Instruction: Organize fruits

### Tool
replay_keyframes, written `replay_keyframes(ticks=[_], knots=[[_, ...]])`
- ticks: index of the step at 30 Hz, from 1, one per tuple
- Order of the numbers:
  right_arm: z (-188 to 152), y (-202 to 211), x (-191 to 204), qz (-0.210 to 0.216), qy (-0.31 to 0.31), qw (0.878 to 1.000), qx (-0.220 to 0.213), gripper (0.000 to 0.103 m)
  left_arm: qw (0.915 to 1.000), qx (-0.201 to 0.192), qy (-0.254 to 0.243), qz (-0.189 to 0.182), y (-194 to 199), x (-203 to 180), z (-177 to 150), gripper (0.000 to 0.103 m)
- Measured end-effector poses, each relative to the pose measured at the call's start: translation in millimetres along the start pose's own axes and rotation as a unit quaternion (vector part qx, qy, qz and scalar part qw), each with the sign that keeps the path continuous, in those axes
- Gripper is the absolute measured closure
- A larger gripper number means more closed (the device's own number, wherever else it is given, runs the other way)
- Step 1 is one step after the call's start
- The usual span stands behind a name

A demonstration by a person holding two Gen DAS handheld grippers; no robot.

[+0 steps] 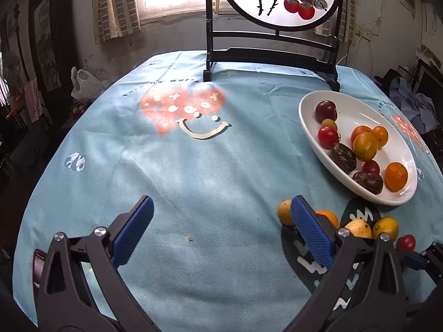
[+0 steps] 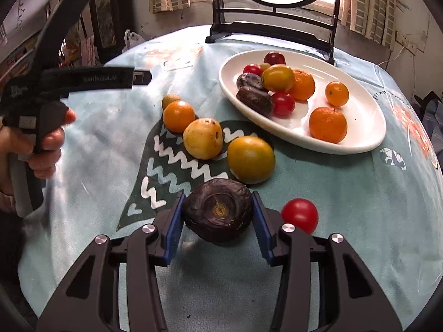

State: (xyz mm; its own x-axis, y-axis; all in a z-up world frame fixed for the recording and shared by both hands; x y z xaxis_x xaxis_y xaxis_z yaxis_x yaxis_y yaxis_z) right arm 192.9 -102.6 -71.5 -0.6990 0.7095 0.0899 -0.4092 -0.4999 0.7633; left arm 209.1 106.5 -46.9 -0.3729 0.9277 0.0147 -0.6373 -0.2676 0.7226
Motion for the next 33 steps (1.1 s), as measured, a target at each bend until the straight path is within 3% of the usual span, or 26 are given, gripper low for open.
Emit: replay_keyframes(ticks=[4,9,12,13,16,25,30,33], knots=[[9,14,-19,-0.003,-0.04,0.999,-0.034,0.056,0.9973,-0.017,-0.044,-0.056,1,-14,-1,0.002],[8,15,-29,-0.013,-0.059,0.998,-0.031,0.056,0.9854,-0.026,-0.095,-0.138,7,-42,-8,0.003],[7,18,-27,-0.013,-0.053,0.998,-0.034,0.056,0.9792,-0.023,-0.124,-0.159,7,-54,-14,0.019],[7,18,-28,-0.014,-0.053,0.998,-0.033,0.056,0.9771,-0.018,-0.131,-0.167,6,-58,-16,0.03],[7,17,-30,-0.016,-0.053,0.998,-0.032,0.056,0.974,-0.006,-0.144,-0.175,3,-64,-20,0.051],[7,18,-30,-0.018,-0.053,0.998,-0.031,0.056,0.9652,0.003,-0.181,-0.189,2,-77,-31,0.062],[7,18,-29,-0.019,-0.053,0.998,-0.033,0.056,0.9659,-0.008,-0.209,-0.153,-10,-86,-30,0.062],[7,18,-28,-0.02,-0.05,0.998,-0.032,0.056,0.9638,-0.011,-0.213,-0.16,-12,-89,-26,0.062]])
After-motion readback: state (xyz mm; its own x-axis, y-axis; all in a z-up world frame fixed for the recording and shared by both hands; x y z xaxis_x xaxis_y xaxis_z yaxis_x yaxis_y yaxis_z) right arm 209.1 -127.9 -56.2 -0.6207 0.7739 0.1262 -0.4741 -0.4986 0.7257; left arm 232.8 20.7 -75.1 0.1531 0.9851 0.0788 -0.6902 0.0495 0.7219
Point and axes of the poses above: each gripper's, at about its wrist camera, not at the fingertips, and y roughly against the way its jaws point, x to its left, z to its top, the point moved 4 cm from there along -y, roughly the way its jaws point, and after that the axes turned 1 degree about -y, right-handed, at the moved point
